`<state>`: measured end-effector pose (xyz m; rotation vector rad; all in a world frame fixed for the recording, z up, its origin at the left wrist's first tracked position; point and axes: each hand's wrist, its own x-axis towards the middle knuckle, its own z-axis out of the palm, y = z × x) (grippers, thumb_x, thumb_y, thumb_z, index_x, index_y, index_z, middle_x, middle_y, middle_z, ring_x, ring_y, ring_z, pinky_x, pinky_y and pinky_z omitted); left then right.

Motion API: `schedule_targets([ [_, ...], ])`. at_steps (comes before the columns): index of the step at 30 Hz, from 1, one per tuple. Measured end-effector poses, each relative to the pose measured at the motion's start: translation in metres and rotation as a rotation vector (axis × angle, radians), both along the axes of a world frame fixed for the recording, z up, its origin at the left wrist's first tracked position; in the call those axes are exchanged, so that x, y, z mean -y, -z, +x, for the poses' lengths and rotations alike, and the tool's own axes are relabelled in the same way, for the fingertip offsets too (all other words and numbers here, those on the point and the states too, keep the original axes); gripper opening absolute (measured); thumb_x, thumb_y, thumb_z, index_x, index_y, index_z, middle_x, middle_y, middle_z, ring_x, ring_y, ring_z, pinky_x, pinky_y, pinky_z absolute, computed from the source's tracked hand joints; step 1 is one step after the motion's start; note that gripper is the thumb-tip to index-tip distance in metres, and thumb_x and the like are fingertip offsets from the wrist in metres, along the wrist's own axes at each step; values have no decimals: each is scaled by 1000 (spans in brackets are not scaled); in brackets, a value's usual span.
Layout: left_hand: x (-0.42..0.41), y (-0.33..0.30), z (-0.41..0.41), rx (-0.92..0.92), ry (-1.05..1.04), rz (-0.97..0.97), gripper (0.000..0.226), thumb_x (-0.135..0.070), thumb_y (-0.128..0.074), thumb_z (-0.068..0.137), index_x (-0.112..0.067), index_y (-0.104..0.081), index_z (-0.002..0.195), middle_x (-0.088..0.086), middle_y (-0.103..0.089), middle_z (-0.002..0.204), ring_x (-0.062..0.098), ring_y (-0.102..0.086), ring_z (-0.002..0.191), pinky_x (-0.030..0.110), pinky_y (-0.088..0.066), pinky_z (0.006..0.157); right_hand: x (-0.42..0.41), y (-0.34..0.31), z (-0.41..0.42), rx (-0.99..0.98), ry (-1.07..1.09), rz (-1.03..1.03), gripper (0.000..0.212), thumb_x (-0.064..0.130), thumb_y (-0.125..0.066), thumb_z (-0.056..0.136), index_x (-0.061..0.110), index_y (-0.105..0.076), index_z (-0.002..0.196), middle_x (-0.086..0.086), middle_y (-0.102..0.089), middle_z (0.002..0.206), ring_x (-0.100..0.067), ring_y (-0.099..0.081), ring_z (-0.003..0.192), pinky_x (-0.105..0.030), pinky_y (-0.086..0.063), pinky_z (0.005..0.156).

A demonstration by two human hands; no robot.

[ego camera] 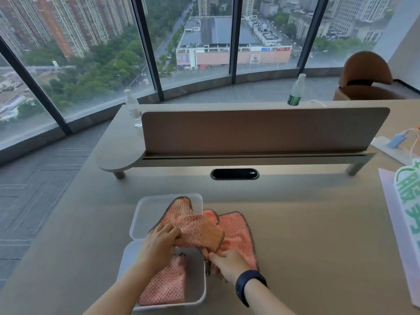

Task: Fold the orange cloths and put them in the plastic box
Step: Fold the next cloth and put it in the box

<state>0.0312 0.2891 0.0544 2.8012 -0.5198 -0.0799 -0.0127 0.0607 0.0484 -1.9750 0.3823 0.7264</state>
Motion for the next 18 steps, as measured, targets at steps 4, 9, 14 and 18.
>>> schedule_targets([
  [4,0,-3,4,4,-18,-68,16,-9,-64,78,-24,-63,80,-15,-59,82,12,-55,83,27,-48,64,-4,0,2,-3,13,59,38,47,-62,79,17,-64,56,0,-65,59,-12,-47,40,-27,-38,55],
  [9,0,-6,7,-12,-69,-141,11,-12,-67,81,-22,-67,77,-14,-61,79,12,-56,81,30,-50,60,-12,-5,2,9,95,138,25,36,-61,88,16,-63,73,0,-62,61,-8,-46,37,-22,-35,44],
  [14,8,-14,8,6,-135,-171,12,-15,-60,86,-26,-57,82,-18,-59,80,9,-50,81,31,-41,75,-19,-5,2,42,203,219,33,41,-71,80,12,-57,83,-5,-55,61,-15,-44,39,-25,-36,40],
  [18,14,-18,10,38,-118,-174,15,-11,-53,89,-26,-53,87,-18,-61,81,6,-54,79,30,-37,82,-25,-7,2,87,236,230,24,26,-69,85,16,-56,68,4,-54,50,-12,-46,41,-26,-38,48],
])
